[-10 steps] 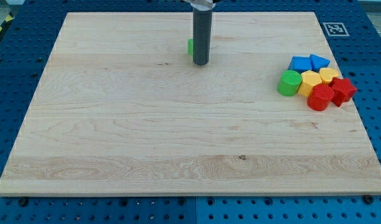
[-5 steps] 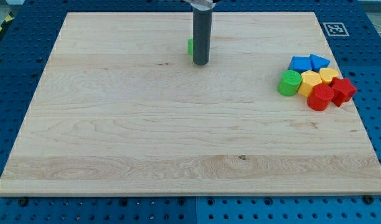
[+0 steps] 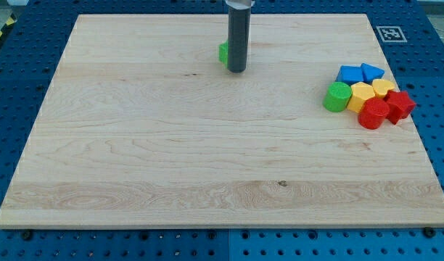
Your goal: Place green star to the top center of the board
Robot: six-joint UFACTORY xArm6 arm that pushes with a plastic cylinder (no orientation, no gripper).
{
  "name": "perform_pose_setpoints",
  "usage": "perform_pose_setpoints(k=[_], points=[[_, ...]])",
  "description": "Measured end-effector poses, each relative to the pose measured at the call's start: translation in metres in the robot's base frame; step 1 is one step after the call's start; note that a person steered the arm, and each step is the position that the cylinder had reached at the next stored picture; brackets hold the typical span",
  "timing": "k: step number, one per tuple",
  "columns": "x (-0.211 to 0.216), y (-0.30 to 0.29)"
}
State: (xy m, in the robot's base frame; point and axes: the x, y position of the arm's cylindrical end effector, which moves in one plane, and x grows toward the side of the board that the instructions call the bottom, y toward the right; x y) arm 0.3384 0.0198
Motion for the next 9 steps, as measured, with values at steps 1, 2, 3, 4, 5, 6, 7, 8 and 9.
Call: perform_pose_setpoints(k=[1,2,3,4,5,6,7,8,9], points=[[-0.008,0.0],[-0.017,-0.002],[-0.022,-0.002],[-0.022,-0.002],[-0.021,-0.002],[-0.021,-0.004],[-0.021,-0.015],[-0.023,-0.018],[-0.028,-0.023]])
